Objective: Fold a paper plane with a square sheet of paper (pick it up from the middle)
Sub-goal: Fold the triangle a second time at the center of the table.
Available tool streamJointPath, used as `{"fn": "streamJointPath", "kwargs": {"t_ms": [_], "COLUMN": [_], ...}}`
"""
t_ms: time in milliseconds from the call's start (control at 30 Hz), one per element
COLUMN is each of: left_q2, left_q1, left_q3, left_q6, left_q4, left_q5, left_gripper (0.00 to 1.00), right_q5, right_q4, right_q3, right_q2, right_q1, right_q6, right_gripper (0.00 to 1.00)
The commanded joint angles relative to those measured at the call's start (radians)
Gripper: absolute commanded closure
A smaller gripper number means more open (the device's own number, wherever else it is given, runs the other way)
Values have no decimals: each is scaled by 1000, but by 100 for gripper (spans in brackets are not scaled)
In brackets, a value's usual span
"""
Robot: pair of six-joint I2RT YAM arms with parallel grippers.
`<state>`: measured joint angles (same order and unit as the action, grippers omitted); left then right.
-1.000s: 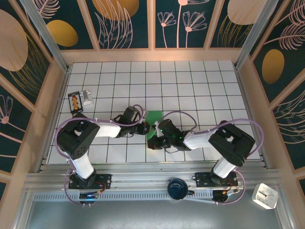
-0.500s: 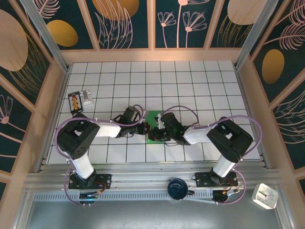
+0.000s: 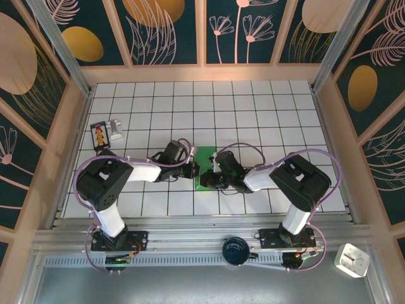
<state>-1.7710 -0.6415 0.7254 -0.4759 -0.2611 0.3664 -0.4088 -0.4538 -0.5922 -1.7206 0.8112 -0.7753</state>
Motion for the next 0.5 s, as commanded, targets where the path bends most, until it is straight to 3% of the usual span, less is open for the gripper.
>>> {"fn": "streamJointPath", "kwargs": {"t_ms": [0, 467], "left_q2": [-79, -91], "left_q1": [1, 1], "left_q3": [-13, -25], "left_q6": [16, 31], "left_q4": [141, 143], "left_q5": [-92, -103], "left_gripper": [100, 100], "right_q5": [30, -35], "right_q4": [70, -2], "right_q3": [37, -12], "right_q2": [-8, 66], "right_q1": [-1, -35], "right_q6": [-15, -4], "right_gripper": [100, 98]}}
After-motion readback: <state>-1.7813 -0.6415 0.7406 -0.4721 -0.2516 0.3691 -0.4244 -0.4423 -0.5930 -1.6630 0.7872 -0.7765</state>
